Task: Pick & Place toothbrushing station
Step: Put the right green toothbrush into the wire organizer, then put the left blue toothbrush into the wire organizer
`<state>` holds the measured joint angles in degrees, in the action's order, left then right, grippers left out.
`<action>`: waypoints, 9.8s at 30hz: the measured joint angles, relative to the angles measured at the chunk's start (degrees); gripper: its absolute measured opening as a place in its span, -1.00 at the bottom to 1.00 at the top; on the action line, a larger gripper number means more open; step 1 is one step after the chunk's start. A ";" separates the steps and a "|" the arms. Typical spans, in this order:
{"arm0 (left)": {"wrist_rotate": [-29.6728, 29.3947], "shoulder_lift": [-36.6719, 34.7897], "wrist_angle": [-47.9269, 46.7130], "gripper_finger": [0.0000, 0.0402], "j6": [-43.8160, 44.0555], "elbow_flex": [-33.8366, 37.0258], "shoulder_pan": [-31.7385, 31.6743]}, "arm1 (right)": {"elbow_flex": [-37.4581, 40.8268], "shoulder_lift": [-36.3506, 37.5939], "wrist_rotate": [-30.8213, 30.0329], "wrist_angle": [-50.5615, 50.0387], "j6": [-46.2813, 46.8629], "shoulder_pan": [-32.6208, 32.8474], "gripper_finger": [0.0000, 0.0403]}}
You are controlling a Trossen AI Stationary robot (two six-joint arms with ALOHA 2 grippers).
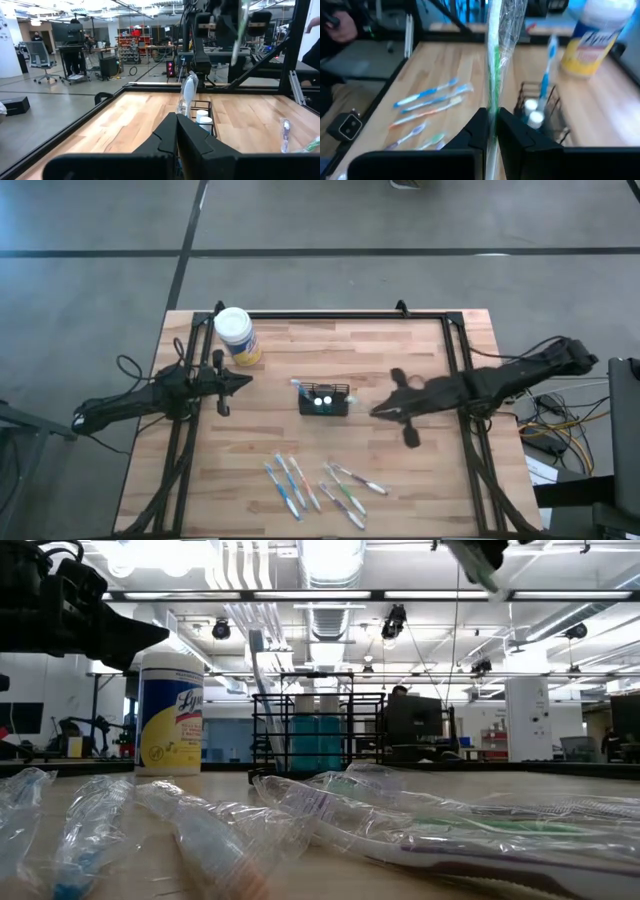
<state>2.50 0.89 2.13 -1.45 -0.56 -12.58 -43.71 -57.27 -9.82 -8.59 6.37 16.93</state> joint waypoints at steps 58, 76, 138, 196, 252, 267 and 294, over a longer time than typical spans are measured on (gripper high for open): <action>-2.69 51.19 8.78 -0.06 -3.09 -36.67 3.46 | 5.68 -2.05 -16.23 23.88 -15.46 -9.97 -0.89; -6.32 68.95 17.66 0.11 -6.04 -53.10 4.22 | -11.21 -22.34 -35.26 23.97 -24.34 -9.97 -0.89; -5.59 73.50 25.61 -0.90 -7.27 -56.51 4.68 | -14.20 -19.93 -26.67 18.32 -23.69 -9.97 -0.40; 6.44 99.14 30.51 -0.88 -9.64 -51.94 4.43 | 25.78 29.02 -0.35 24.28 -11.01 -11.95 -0.96; 5.70 32.65 -7.31 -0.97 -5.98 -37.27 7.90 | 25.73 29.06 -0.21 23.86 -8.61 -11.95 -0.96; 8.33 22.71 6.90 -0.99 1.53 -11.69 13.18 | 25.75 28.93 -0.24 23.79 -8.21 -11.95 -0.96; -8.93 65.71 -26.93 -0.49 7.88 -43.19 45.31 | 25.93 28.93 -0.70 23.79 -6.11 -11.95 -0.96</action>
<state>-6.43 66.59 -24.80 6.43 -43.74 32.73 -17.78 -28.34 -10.52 15.20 0.25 4.97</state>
